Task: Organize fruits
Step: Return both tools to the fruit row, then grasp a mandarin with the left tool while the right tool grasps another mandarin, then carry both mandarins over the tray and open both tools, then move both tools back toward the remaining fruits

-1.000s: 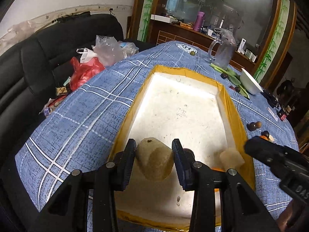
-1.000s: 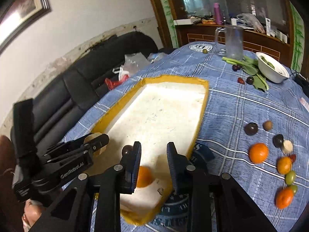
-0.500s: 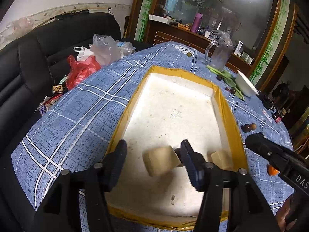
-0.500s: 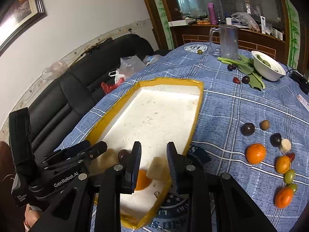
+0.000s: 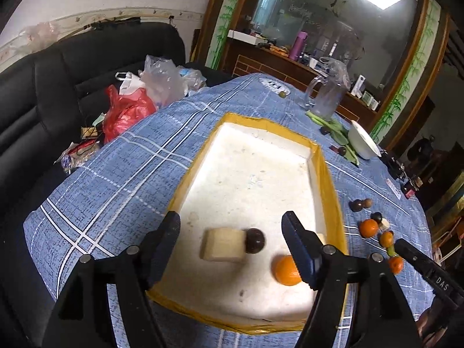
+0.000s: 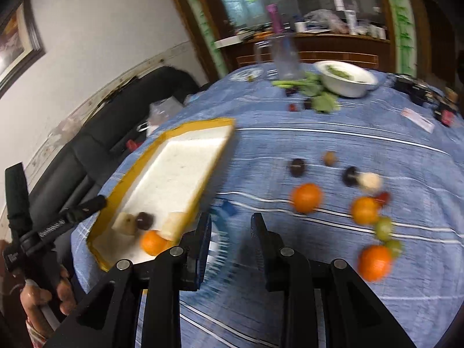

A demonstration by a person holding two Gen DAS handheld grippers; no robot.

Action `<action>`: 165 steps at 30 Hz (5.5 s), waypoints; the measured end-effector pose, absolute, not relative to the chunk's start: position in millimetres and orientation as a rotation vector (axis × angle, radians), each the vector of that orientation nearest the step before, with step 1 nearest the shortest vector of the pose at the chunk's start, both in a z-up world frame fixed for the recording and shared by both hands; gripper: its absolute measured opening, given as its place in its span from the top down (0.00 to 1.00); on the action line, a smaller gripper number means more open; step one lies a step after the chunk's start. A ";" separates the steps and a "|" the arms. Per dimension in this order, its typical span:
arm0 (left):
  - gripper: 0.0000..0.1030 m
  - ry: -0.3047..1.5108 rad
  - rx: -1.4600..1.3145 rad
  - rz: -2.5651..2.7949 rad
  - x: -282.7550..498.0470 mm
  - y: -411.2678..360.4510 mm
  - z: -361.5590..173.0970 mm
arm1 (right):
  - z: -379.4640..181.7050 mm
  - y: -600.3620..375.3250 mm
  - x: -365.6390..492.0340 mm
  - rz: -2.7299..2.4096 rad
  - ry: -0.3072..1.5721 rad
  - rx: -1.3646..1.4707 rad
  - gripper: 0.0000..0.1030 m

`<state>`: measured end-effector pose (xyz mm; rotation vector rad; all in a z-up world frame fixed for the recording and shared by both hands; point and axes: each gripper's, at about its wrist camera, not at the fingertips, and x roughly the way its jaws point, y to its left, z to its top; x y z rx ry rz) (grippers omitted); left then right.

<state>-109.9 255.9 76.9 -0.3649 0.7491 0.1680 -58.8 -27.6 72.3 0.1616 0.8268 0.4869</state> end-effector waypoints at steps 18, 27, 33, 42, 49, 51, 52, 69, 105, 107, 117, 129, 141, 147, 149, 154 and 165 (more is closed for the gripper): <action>0.29 0.790 -0.153 -0.041 -94.3 136.5 91.6 | 44.8 -182.2 -70.5 0.239 0.863 0.298 0.62; 0.29 0.842 -0.121 -0.126 -71.8 89.7 81.0 | 22.9 -150.8 -64.0 0.323 0.940 0.245 0.62; 0.29 0.892 -0.051 -0.174 -31.0 42.8 61.4 | 8.9 -137.5 -53.5 0.332 0.964 0.252 0.62; 0.29 0.922 0.000 -0.173 21.8 22.8 26.5 | 8.0 -134.5 -47.1 0.348 0.931 0.265 0.62; 0.37 0.934 0.017 -0.195 28.6 18.4 9.8 | 8.6 -131.3 -47.0 0.345 0.922 0.248 0.62; 0.49 0.911 0.043 -0.188 25.3 15.4 9.4 | 9.3 -129.9 -47.5 0.343 0.919 0.240 0.62; 0.58 0.900 0.056 -0.190 23.2 13.9 9.2 | 9.2 -129.7 -47.3 0.342 0.918 0.237 0.62; 0.67 0.869 -0.090 -0.208 17.3 37.5 13.4 | 17.2 -133.6 -55.7 0.314 0.860 0.231 0.68; 0.67 0.847 -0.214 0.095 -18.9 259.6 69.3 | 93.9 60.7 -42.9 0.635 0.799 0.009 0.67; 0.67 0.892 -0.251 0.107 -11.8 269.3 56.4 | 83.9 83.9 -34.0 0.647 0.831 -0.031 0.67; 0.67 0.957 -0.326 0.131 -4.5 286.5 36.1 | 44.5 126.5 1.5 0.647 0.962 -0.089 0.67; 0.39 0.869 -0.320 0.137 -25.0 281.7 61.5 | 40.4 136.8 5.9 0.651 0.973 -0.110 0.64; 0.28 0.797 -0.388 0.176 -76.1 273.4 80.3 | 69.4 124.3 -23.3 0.645 0.862 -0.141 0.55; 0.26 0.813 -0.416 0.168 -96.2 260.6 72.7 | 74.3 106.5 -38.1 0.626 0.836 -0.140 0.53; 0.26 0.823 -0.412 0.170 -99.2 255.8 71.5 | 73.9 99.4 -43.3 0.612 0.832 -0.147 0.53; 0.26 0.818 -0.387 0.165 -107.1 242.0 75.7 | 77.3 78.5 -53.3 0.594 0.820 -0.113 0.51; 0.26 0.839 -0.322 0.128 -109.2 203.7 75.2 | 71.0 12.4 -57.3 0.496 0.826 -0.033 0.46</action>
